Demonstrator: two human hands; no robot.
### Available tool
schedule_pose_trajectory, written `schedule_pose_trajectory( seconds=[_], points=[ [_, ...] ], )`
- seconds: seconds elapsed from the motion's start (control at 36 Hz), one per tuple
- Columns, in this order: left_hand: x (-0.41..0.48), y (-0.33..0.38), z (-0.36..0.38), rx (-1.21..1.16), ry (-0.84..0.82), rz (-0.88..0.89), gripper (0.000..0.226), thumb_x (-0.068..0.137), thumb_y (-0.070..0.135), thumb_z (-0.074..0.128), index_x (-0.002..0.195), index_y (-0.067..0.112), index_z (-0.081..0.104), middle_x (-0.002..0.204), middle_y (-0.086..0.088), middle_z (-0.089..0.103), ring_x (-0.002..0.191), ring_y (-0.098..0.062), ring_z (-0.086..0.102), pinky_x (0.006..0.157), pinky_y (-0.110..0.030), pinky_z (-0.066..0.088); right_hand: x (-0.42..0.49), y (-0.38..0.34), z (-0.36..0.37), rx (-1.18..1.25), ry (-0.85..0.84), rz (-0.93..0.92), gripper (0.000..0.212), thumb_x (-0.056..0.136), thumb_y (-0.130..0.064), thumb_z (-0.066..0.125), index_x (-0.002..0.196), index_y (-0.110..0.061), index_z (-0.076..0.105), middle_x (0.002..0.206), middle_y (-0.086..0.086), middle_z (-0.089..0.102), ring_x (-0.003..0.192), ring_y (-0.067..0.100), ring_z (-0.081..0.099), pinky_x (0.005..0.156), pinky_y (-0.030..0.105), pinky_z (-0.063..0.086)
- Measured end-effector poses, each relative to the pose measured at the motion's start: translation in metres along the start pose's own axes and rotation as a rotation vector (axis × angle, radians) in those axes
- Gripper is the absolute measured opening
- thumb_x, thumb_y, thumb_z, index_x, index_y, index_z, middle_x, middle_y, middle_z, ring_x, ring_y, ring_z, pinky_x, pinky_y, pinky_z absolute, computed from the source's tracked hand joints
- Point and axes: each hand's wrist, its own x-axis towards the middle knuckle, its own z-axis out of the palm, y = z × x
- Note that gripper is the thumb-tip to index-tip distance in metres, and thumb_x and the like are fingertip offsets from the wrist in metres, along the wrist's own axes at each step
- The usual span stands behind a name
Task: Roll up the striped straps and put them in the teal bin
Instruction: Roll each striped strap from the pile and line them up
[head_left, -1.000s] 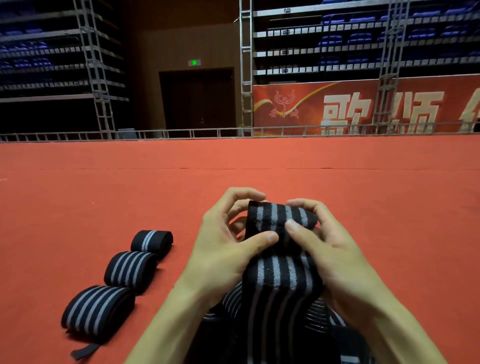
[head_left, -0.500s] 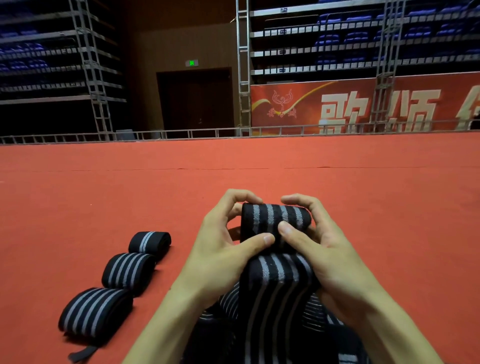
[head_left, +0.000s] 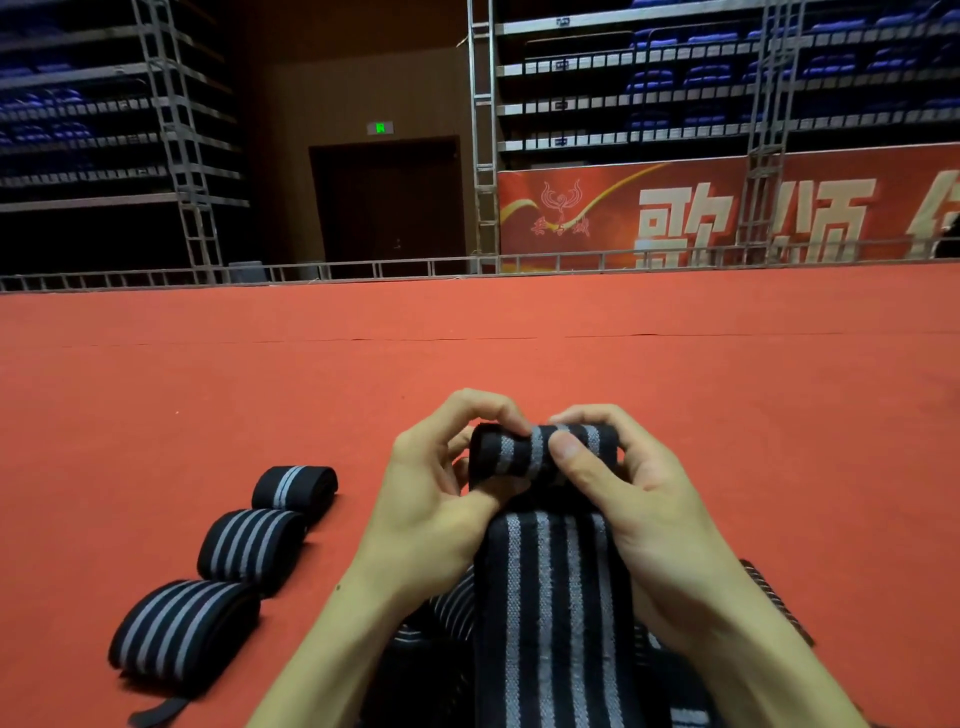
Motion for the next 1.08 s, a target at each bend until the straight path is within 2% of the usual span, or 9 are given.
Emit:
schedule_pose_trajectory(
  seconds=[0.17,0.28,0.33,0.44,0.56,0.69,0.86,0.94,1.08],
  points=[
    [-0.001,0.005,-0.003,-0.094,-0.051,-0.072,0.037,0.072,-0.005,0.065,0.091,0.025,0.069,0.095,0.005,0.068,0.094,-0.015,0.062,0.08,-0.03,0.054,0.0,-0.001,-0.001,0.01,0.018,-0.042,0.021,0.077,-0.027,0.067,0.095,-0.018,0.065,0.082,0.004,0.063,0.077,0.017,0.06,0.067,0.029,0.052],
    [-0.004,0.006,-0.001,-0.171,-0.111,-0.196,0.039,0.074,0.023,0.074,0.112,0.024,0.065,0.101,-0.001,0.068,0.095,-0.016,0.064,0.087,-0.033,0.056,-0.001,-0.001,-0.003,-0.068,0.03,-0.105,0.015,0.083,-0.026,0.074,0.094,-0.023,0.064,0.08,0.0,0.064,0.077,0.018,0.06,0.068,0.033,0.054],
    [-0.003,0.008,0.002,-0.171,-0.071,-0.277,0.036,0.084,0.03,0.074,0.117,0.023,0.061,0.101,-0.008,0.068,0.083,-0.01,0.065,0.076,-0.024,0.057,-0.001,-0.001,-0.002,-0.145,0.012,-0.157,0.012,0.083,-0.025,0.07,0.093,-0.027,0.064,0.081,-0.002,0.066,0.077,0.014,0.06,0.068,0.031,0.054],
    [-0.002,0.008,0.005,-0.119,-0.093,-0.372,0.031,0.082,0.048,0.066,0.107,0.03,0.064,0.111,-0.024,0.064,0.092,-0.023,0.063,0.088,-0.056,0.052,-0.001,0.001,-0.001,-0.211,0.0,-0.187,0.013,0.078,-0.021,0.065,0.09,-0.025,0.063,0.08,-0.002,0.065,0.073,0.01,0.058,0.067,0.028,0.05],
    [-0.002,0.007,0.002,-0.152,-0.096,-0.333,0.023,0.083,0.031,0.069,0.106,0.027,0.065,0.103,-0.02,0.068,0.088,-0.028,0.064,0.085,-0.055,0.054,0.0,0.001,-0.001,-0.088,0.017,-0.072,0.024,0.069,-0.016,0.067,0.092,-0.024,0.063,0.083,0.009,0.064,0.075,0.022,0.059,0.068,0.044,0.051],
    [-0.003,0.011,0.004,-0.114,-0.055,-0.221,0.029,0.078,0.008,0.069,0.103,0.023,0.066,0.101,-0.004,0.071,0.087,-0.026,0.069,0.084,-0.052,0.056,-0.001,-0.005,-0.003,0.181,-0.048,0.12,0.041,0.073,-0.02,0.069,0.112,-0.023,0.057,0.093,0.016,0.07,0.079,0.025,0.067,0.064,0.037,0.057],
    [-0.003,0.002,-0.001,-0.098,-0.1,-0.213,0.051,0.081,0.009,0.067,0.122,0.036,0.054,0.108,-0.012,0.064,0.093,-0.019,0.065,0.084,-0.035,0.058,-0.003,0.002,0.003,-0.038,-0.022,0.007,0.036,0.083,-0.023,0.068,0.114,-0.029,0.05,0.095,0.005,0.073,0.085,0.021,0.069,0.076,0.038,0.059],
    [-0.004,-0.001,-0.005,-0.113,-0.184,-0.272,0.055,0.083,0.012,0.064,0.126,0.042,0.046,0.111,-0.016,0.064,0.102,-0.023,0.065,0.092,-0.04,0.056,-0.004,0.006,0.003,-0.11,-0.027,-0.052,0.029,0.094,-0.011,0.063,0.109,-0.033,0.053,0.089,-0.004,0.068,0.084,0.016,0.065,0.077,0.037,0.058],
    [-0.004,-0.004,-0.003,-0.277,-0.178,-0.351,0.059,0.078,0.006,0.064,0.125,0.033,0.041,0.109,-0.006,0.066,0.101,-0.02,0.065,0.088,-0.034,0.055,-0.003,0.001,0.001,-0.108,-0.03,-0.161,0.033,0.075,-0.012,0.068,0.103,-0.028,0.061,0.084,-0.006,0.065,0.078,0.011,0.062,0.069,0.027,0.055]
  ],
)
